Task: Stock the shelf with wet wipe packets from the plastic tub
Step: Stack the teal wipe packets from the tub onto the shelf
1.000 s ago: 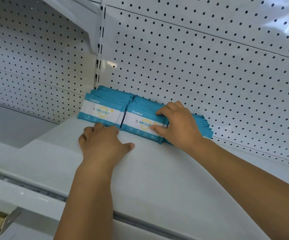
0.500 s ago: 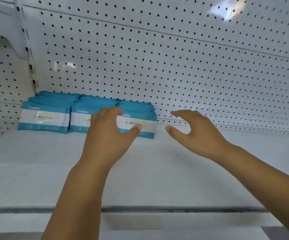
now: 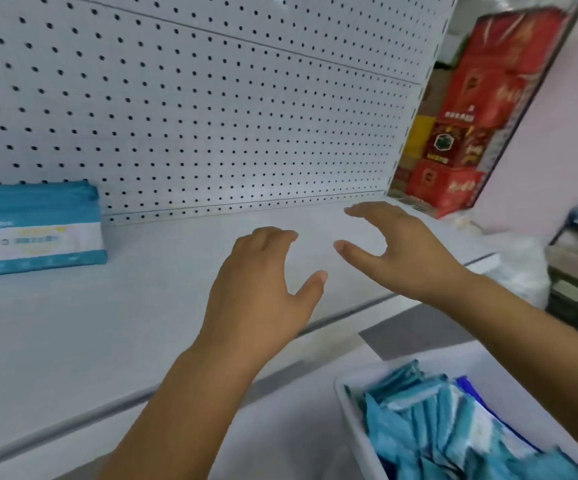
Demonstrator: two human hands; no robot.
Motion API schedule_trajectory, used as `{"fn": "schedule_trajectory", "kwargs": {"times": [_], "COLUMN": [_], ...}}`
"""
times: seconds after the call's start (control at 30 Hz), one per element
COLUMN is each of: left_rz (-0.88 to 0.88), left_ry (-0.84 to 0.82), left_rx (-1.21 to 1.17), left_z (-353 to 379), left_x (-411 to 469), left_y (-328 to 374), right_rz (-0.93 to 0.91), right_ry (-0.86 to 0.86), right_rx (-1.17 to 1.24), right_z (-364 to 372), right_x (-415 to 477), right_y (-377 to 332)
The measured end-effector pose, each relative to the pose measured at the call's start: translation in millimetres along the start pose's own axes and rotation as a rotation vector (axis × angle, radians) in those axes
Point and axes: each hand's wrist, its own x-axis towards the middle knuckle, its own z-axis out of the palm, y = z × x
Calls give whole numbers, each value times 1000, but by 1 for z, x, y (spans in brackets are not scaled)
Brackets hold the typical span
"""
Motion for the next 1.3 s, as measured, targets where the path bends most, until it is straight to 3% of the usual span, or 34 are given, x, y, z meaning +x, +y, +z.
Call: {"fn": "schedule_trajectory", "kwargs": {"times": [0.17, 0.3, 0.57, 0.7, 0.83, 0.97, 1.13, 1.3], "left_rz": [123, 99, 15, -59, -25, -98, -124, -148], "left_ry": [-71, -163, -471, -632, -745, -832, -854, -854], "left_rx": [-90, -187, -181, -25, 119, 113, 44, 2], "left_z": [46, 91, 157, 179, 194, 205, 212, 208], "left_x": [8, -9, -53, -64, -72, -80, -80, -79], "left_y": [53, 80, 54, 24, 0, -21, -23, -22], "right_rz": [133, 299, 490, 438, 356, 330, 260, 322], "right_ry": [66, 59, -186, -403, -464, -530, -517, -355], "right_rx": [-15, -14, -57, -49, -31, -9, 33, 123], "right_z": [-36, -46, -6, 33, 64, 83, 105, 111], "right_x": [-45, -98, -183, -188, -169, -153, -147, -154], "right_y": [46, 83, 152, 169, 186, 200, 213, 216]}}
